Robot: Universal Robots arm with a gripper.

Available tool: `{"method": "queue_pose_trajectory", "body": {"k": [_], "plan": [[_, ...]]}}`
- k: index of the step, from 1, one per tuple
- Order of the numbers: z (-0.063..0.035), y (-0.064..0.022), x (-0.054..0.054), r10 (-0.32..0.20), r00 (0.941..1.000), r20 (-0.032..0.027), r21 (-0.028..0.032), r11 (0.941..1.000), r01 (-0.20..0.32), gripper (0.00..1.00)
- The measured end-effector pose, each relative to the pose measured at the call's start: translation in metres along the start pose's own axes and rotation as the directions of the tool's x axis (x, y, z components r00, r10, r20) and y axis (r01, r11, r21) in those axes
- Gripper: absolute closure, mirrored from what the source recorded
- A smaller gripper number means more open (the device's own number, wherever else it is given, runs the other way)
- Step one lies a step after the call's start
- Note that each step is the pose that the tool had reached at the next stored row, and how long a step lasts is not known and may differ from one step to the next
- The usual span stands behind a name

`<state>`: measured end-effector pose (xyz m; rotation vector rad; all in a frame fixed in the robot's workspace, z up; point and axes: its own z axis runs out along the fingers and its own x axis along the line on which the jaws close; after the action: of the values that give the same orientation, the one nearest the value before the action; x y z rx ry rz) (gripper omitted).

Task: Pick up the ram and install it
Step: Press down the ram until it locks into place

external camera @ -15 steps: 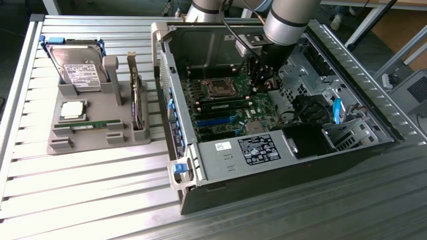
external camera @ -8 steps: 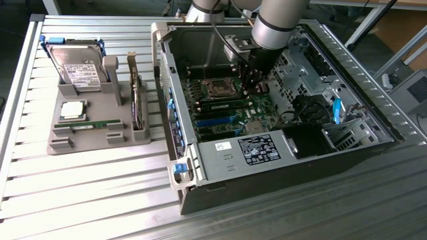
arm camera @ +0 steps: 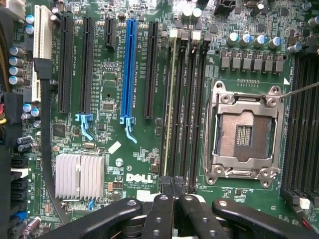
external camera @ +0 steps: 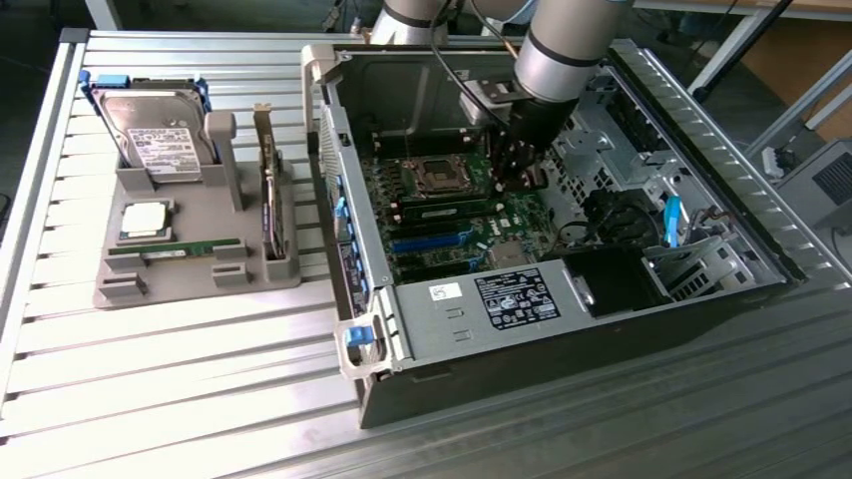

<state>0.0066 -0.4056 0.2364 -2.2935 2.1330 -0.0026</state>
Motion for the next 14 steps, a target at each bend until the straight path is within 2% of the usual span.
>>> {"method": "queue_pose_trajectory", "body": {"k": [1,2,11,12,13,14], "plan": [[0.0005,0.0000,0.002,0.000,1.0000,0.0000,-0.0001,1.0000,0.000,0.91],[0.0038,-0.0002,0.006,0.000,1.0000,-0.0031,-0.0009,1.0000,0.000,0.91],[0.0058,-0.0022,0.006,0.000,1.0000,-0.0030,-0.0020,1.0000,0.000,0.91],[0.0051,-0.0025,0.006,0.000,1.0000,-0.0021,-0.0016,1.0000,0.000,0.91],[-0.0053,-0.0027,0.006,0.000,1.0000,-0.0029,-0.0018,1.0000,0.000,0.91],[-0.0074,-0.0027,0.006,0.000,1.0000,-0.0029,-0.0017,1.0000,0.000,0.91]]}}
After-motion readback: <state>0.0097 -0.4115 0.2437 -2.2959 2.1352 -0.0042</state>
